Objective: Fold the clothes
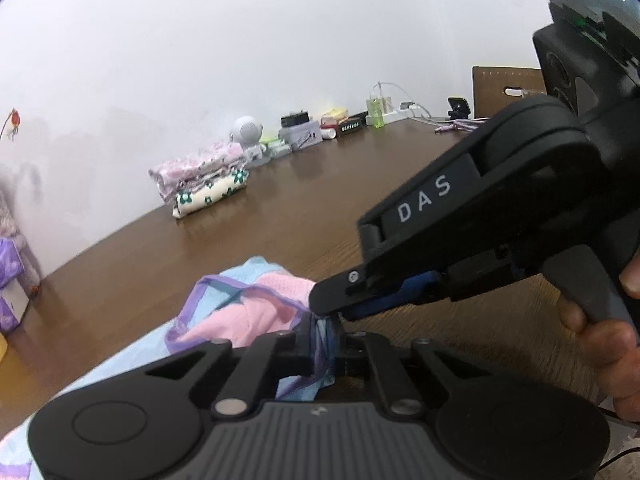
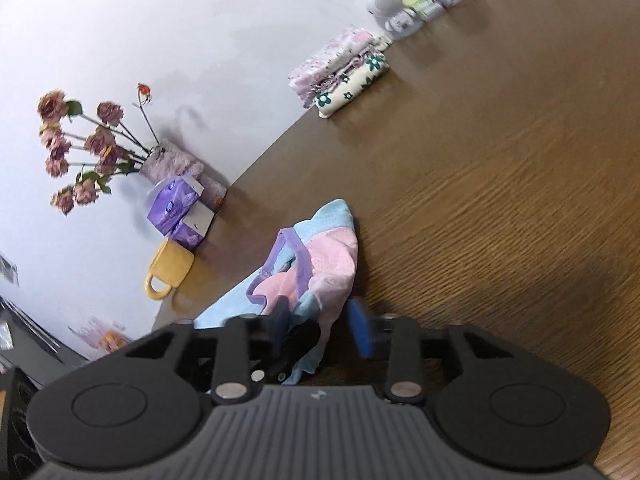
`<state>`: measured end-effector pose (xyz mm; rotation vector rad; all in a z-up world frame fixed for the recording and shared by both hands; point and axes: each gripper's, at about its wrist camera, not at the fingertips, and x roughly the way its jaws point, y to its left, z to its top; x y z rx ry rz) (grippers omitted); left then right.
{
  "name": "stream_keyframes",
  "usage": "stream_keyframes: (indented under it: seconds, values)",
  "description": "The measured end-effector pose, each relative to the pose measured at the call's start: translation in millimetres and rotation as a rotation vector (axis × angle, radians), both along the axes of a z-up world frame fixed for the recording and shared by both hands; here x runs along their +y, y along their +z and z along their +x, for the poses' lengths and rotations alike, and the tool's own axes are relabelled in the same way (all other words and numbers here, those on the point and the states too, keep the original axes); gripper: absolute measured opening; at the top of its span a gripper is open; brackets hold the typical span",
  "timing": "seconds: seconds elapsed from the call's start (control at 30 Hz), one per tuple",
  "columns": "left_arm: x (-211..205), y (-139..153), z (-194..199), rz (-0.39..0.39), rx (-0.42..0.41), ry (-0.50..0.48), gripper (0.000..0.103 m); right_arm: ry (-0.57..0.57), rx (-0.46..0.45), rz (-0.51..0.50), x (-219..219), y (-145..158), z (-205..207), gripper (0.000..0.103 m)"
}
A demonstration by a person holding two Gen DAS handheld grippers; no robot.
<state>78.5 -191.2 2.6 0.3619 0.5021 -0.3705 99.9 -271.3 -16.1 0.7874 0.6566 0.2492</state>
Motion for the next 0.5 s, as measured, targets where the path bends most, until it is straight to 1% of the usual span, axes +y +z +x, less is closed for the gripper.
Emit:
stream_keyframes:
  seconds: [0.07,0.17,0.27,0.3,0.33,0.37,0.4,0.43,0.47,0.5]
  values:
    - [-1,0,-1,0.003,0.005,0.003,0.016,-0.001,-0.001,0.011,1,-2,1,0.004]
    - [0,-3,-4,0.019,0.009,-0.003,0.019,-0.01,-0.012,-0.001,2,0,0,0.003]
    - [2,-6,3,0.016,0.029,0.017,0.019,-0.007,-0.026,-0.01,3,3,-1,0.003]
    - [3,-6,4,0.012,0.034,0.013,0.017,-0.003,-0.031,-0.013,4,4,-2,0.003]
    - [3,-6,5,0.008,0.038,0.008,0.008,0.001,-0.036,-0.016,6,5,-3,0.003]
    - [3,-6,5,0.004,0.043,0.003,0.004,0.001,-0.041,-0.018,6,5,-4,0.004]
    - [5,-6,5,-0.008,0.043,-0.004,0.004,0.0,-0.045,-0.019,6,6,-5,0.005]
    - [6,-4,5,-0.017,0.04,-0.005,0.003,-0.009,-0.041,-0.023,6,5,-6,0.007]
    - [8,-4,6,-0.026,0.04,-0.006,0.003,-0.022,-0.033,-0.027,5,4,-6,0.015]
    - [10,-3,6,-0.032,0.043,-0.007,0.003,-0.034,-0.025,-0.032,5,3,-6,0.036]
